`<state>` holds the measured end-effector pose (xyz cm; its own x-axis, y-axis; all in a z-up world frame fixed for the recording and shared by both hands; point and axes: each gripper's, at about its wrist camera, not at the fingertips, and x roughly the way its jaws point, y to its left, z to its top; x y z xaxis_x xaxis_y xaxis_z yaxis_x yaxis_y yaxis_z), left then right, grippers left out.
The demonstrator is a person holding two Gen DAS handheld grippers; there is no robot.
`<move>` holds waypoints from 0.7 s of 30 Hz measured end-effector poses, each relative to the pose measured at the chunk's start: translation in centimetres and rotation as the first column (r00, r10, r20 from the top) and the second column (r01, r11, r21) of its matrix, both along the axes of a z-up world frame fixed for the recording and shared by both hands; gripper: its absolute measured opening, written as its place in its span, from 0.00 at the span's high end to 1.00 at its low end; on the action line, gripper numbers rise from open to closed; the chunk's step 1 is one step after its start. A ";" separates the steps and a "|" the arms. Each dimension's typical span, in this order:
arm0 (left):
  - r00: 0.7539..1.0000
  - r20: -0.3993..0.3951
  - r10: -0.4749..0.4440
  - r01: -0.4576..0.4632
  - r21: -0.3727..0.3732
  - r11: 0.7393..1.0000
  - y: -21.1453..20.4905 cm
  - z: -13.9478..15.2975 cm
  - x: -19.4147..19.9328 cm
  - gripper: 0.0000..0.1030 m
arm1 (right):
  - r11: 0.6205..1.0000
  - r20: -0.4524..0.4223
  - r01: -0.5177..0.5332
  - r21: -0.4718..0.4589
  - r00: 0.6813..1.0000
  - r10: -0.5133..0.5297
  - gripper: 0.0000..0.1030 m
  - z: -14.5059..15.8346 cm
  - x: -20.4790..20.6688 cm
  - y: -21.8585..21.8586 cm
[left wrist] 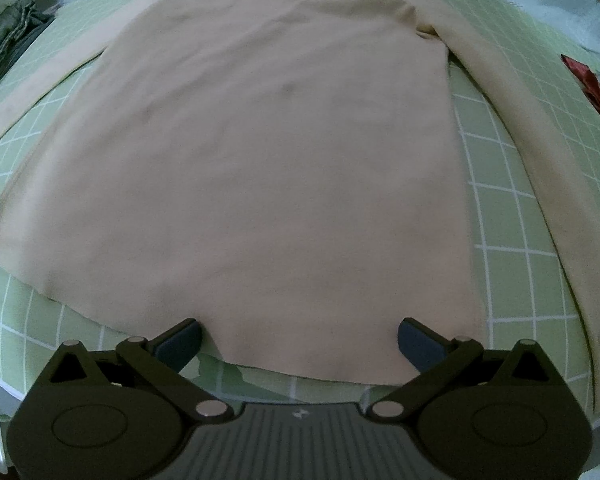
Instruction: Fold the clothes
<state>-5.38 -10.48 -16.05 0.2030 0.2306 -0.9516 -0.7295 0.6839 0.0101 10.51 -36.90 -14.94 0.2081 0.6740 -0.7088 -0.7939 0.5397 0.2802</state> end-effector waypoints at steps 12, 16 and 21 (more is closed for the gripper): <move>0.999 0.020 -0.035 0.034 0.014 0.999 0.1 1.4 -1.7 0.00 | 0.931 0.170 0.262 -0.253 0.960 -0.224 0.56 -2.4 3.5 1.5; 0.999 0.043 0.024 -0.027 0.059 0.998 2.1 2.9 -4.3 0.00 | 0.915 0.205 0.307 -0.260 0.944 -0.259 0.49 -1.8 3.2 2.9; 0.988 0.051 0.146 -0.151 0.109 0.982 6.6 4.2 -9.0 0.00 | 0.934 0.234 0.294 -0.204 0.941 -0.246 0.17 -0.7 1.4 6.2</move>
